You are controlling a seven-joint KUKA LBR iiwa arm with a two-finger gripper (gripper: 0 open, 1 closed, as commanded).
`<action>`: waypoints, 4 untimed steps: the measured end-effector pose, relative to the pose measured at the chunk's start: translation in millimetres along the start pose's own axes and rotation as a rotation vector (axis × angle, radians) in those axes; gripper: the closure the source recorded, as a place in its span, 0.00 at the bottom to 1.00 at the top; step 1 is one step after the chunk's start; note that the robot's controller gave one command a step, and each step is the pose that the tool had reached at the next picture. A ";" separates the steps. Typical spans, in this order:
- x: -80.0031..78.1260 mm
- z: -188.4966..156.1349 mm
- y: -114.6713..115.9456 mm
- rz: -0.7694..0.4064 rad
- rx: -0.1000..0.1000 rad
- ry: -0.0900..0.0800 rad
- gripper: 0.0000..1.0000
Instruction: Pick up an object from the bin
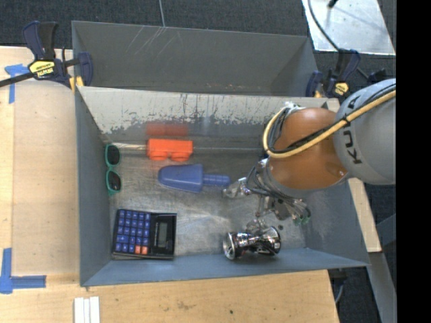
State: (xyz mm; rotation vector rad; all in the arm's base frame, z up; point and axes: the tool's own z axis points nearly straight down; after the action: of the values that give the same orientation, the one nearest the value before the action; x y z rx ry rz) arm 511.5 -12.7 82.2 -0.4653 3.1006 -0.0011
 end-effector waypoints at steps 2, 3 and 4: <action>-23.5 3.8 -24.5 -0.564 0.000 -0.003 1.00; -23.5 3.8 -24.6 -0.563 -0.001 -0.003 1.00; -9.5 -19.0 -11.7 -0.430 -0.007 0.010 1.00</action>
Offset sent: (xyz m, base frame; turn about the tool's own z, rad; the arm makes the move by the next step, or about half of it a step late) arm 0.0267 -0.0176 -0.0072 -0.5655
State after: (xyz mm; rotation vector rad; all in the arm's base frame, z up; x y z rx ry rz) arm 524.0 -21.1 101.2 -1.1197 2.9408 0.0051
